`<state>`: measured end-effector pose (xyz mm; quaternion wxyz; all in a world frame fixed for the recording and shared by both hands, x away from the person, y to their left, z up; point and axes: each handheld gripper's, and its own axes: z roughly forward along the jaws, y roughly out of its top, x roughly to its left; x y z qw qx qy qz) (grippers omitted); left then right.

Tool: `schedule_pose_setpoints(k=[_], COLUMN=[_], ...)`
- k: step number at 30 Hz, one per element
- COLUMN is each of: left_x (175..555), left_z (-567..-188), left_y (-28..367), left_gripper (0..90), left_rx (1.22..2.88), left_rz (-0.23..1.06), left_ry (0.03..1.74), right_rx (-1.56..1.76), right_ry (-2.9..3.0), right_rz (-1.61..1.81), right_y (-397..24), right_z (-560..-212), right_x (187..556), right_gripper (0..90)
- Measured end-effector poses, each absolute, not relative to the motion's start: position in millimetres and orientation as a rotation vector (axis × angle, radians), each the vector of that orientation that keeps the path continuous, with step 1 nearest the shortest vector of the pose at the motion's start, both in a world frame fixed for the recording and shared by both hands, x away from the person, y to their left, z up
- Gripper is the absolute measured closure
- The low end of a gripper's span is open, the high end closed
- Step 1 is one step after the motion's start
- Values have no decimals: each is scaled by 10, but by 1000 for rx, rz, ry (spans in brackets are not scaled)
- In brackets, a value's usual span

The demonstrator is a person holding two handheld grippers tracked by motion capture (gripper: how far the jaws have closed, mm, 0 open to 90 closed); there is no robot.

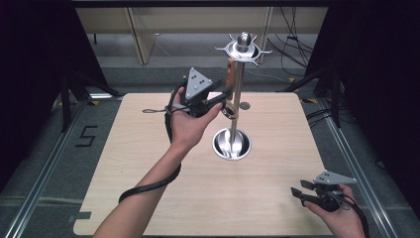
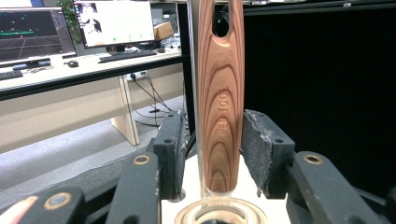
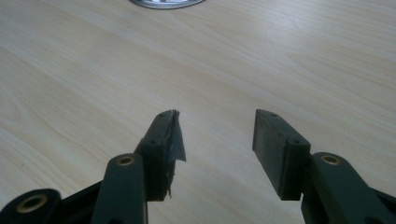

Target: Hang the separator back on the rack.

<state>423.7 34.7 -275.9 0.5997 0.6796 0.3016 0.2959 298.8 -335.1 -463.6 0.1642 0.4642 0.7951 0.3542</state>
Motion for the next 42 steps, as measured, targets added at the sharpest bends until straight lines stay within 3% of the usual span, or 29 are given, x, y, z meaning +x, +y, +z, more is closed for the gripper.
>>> schedule_pose_setpoints(k=[25, 42], left_x=[3887, 3591], left_z=[-2804, -2992], left_y=[748, 1089], left_gripper=[478, 458], left_rx=[1598, 1592], left_rz=[601, 642], left_ry=[722, 714], right_rx=[1290, 1320], right_ry=[2259, 2243], right_rz=[1012, 1019], right_y=[-3369, -3346], right_z=[-4634, -4629], right_x=[3004, 2984], right_gripper=[507, 507])
